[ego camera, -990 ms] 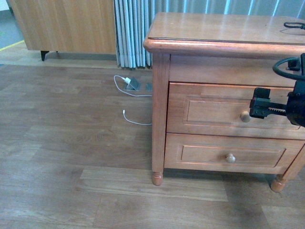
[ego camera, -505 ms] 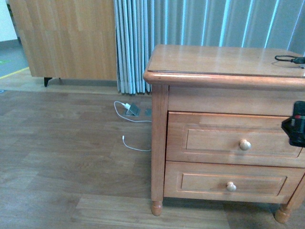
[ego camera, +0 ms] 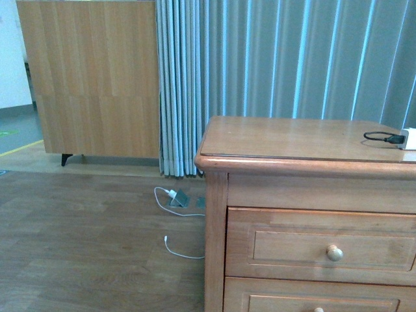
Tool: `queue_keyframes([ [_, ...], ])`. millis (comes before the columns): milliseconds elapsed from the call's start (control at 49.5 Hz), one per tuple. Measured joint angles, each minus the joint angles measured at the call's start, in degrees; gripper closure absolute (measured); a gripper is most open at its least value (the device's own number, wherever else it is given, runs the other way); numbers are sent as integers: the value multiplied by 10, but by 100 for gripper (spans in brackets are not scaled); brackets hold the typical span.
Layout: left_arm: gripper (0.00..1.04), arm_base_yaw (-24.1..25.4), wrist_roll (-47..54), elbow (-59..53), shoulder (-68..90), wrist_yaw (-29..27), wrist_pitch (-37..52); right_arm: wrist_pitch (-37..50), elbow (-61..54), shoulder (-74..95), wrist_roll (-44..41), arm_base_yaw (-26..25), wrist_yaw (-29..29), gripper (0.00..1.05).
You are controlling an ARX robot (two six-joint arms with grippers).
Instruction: Place pink marker in drawer with both arms
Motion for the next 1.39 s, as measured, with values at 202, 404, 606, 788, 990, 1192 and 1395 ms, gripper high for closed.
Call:
queue_keyframes([
  [202, 6, 0, 0, 0, 0, 0, 0, -24, -8, -40, -9, -62, -26, 8],
  [404, 6, 0, 0, 0, 0, 0, 0, 152, -88, -92, -31, -36, 5, 28],
  [606, 6, 0, 0, 0, 0, 0, 0, 169, -126, -149, -42, 42, 77, 65],
  [788, 6, 0, 0, 0, 0, 0, 0, 116, -141, -211, -46, 91, 120, 104],
  [990, 6, 0, 0, 0, 0, 0, 0, 76, -155, -275, -47, 184, 210, 103],
  [1192, 6, 0, 0, 0, 0, 0, 0, 76, -182, -298, -48, 185, 213, 103],
  [1395, 6, 0, 0, 0, 0, 0, 0, 76, -182, -299, -47, 185, 213, 103],
])
